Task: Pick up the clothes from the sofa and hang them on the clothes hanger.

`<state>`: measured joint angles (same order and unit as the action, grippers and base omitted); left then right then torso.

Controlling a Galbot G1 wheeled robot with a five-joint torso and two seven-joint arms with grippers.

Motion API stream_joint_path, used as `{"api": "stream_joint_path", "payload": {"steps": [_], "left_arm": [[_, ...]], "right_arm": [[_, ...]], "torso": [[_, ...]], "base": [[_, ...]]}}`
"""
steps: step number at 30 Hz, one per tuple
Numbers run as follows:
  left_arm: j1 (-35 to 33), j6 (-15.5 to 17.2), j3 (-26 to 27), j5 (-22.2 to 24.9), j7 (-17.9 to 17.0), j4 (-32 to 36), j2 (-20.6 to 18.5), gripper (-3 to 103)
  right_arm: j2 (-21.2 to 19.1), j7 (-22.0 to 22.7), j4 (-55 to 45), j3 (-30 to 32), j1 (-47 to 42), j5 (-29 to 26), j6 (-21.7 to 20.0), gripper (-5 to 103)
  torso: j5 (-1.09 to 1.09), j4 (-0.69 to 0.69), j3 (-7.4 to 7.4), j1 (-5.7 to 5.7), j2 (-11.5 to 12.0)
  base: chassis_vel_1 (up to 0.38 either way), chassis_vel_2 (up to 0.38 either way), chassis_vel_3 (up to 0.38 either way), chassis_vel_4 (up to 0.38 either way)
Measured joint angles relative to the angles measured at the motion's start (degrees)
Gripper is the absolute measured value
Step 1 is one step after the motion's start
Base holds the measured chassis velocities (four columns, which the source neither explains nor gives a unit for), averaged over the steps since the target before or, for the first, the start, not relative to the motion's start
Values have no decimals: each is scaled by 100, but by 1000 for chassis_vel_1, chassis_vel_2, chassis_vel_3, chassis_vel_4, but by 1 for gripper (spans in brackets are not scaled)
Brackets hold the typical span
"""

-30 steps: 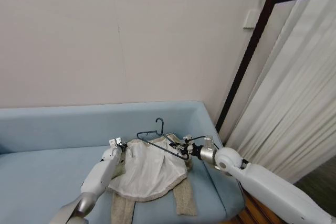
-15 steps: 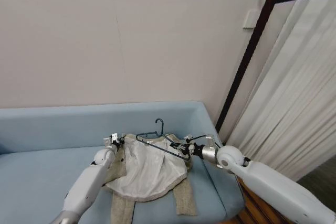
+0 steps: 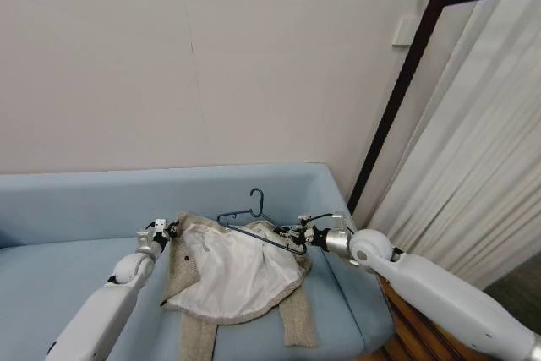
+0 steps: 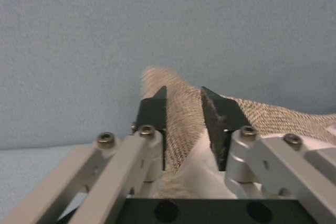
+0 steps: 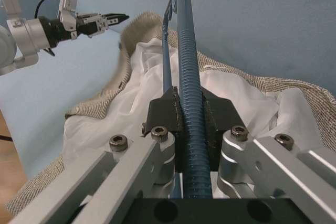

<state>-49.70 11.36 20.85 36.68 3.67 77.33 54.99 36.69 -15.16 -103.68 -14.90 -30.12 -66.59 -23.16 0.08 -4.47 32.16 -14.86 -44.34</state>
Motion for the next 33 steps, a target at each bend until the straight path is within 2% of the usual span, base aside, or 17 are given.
{"api": "stream_joint_path", "payload": {"steps": [1, 2, 4, 5, 8, 9, 11, 13, 14, 15, 16, 18, 20, 22, 26, 33], "left_arm": [[-23, -2, 1, 2, 17, -12, 5, 27], [-23, -2, 1, 2, 17, -12, 5, 27], [-39, -8, 4, 5, 27, -48, 31, 38], [-37, -8, 5, 6, 28, -80, 50, 47], [-3, 16, 5, 12, 15, -158, 100, 46], [22, 61, -2, 35, -33, -188, 120, 39], [83, 132, -29, 132, -133, -254, 157, 42], [279, 297, -76, 420, -339, -416, 283, 52], [399, 405, -91, 598, -413, -504, 352, 52], [529, 503, -106, 779, -474, -598, 428, 58], [529, 503, -106, 779, -474, -598, 428, 58], [821, 725, -159, 1105, -644, -848, 627, 69], [1046, 839, -191, 1174, -778, -1133, 823, 80], [1141, 880, -198, 1171, -855, -1290, 918, 80], [1422, 904, -63, 1045, -1000, -1926, 1219, 97], [1469, 863, 171, 986, -946, -2058, 1264, 98]], "right_arm": [[8, 16, 0, 0, -3, 4, 0, 8], [8, 16, 0, 0, -3, 4, 0, 8], [6, 27, -4, 2, -19, 16, 1, 8], [-4, 27, -12, 10, -32, 17, 2, 8], [-46, 27, -48, 61, -79, 18, 2, 8], [-65, 27, -62, 85, -104, 19, 2, 8], [-89, 27, -83, 123, -142, 23, 2, 8], [-111, 28, -108, 167, -205, 54, 2, 8], [-112, 29, -115, 179, -231, 79, 2, 8], [-112, 35, -123, 184, -255, 103, 2, 8], [-112, 35, -123, 184, -255, 103, 2, 8], [-111, 70, -145, 190, -307, 151, 3, 8], [-118, 97, -172, 190, -338, 184, 4, 8], [-129, 103, -186, 190, -349, 205, 5, 8], [-231, 107, -251, 237, -405, 229, 8, 8], [-369, 98, -297, 384, -562, 247, 8, 8]], "torso": [[-1, 1, 0, 0, 0], [-1, 1, 0, 0, 0], [0, 2, 0, 0, 0], [0, 2, 0, 0, 0], [-1, 1, 0, 0, 0], [-1, 1, 0, 0, 0], [1, 1, 0, 0, 0], [-1, 2, 0, 0, 0], [0, 2, 0, 0, 0], [1, 1, 0, 0, 0], [1, 1, 0, 0, 0], [2, 0, 0, 0, 0], [1, -1, 0, 0, 0], [1, -1, 0, 0, 0], [0, 0, 1, -1, 0], [1, 2, 1, -1, 0]], "base": [[0, 0, 0, 0], [0, 0, 0, 0], [0, 0, 0, 0], [0, 0, 0, 0], [0, 0, 0, 0], [0, 0, 0, 0], [0, 0, 0, 0], [0, 0, 0, 0], [0, 0, 0, 0], [0, 0, 0, 0], [0, 0, 0, 0], [0, 0, 0, 0], [0, 0, 0, 0], [0, 0, 0, 0], [0, 0, 0, 0], [0, 0, 0, 0]]}}
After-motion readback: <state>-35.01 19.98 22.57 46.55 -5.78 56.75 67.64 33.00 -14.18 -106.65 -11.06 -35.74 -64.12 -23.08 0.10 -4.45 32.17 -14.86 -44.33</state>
